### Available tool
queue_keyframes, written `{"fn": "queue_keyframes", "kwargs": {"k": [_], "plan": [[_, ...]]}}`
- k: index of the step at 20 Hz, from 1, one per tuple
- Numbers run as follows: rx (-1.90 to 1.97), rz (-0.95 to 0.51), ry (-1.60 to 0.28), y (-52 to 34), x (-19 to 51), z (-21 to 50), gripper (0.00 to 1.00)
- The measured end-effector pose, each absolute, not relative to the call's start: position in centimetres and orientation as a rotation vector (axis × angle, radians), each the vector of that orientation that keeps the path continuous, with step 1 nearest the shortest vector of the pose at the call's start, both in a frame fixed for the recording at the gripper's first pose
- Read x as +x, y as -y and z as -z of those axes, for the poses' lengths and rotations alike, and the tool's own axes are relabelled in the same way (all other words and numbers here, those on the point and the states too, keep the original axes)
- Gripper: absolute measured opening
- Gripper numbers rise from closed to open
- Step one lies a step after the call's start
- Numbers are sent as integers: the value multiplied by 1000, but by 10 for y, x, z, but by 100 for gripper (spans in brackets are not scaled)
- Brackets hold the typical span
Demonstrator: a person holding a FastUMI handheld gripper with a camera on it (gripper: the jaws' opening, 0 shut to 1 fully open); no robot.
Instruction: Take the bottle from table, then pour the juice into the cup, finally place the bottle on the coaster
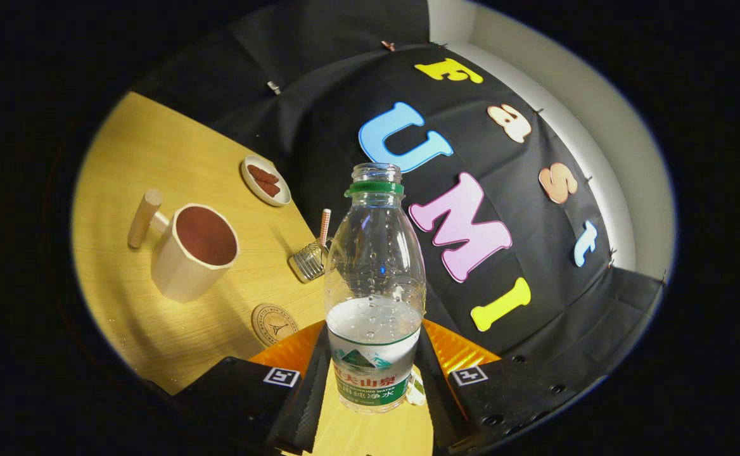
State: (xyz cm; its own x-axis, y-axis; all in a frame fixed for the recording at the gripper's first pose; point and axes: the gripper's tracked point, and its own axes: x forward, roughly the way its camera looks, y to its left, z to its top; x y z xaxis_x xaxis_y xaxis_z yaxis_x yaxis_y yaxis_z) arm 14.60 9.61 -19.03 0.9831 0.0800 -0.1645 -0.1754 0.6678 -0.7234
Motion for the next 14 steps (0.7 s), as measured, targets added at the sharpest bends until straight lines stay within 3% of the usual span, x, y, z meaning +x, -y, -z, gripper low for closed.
{"fn": "queue_keyframes", "kwargs": {"k": [14], "plan": [[-1152, -236, -227, -116, 149, 226, 71]]}}
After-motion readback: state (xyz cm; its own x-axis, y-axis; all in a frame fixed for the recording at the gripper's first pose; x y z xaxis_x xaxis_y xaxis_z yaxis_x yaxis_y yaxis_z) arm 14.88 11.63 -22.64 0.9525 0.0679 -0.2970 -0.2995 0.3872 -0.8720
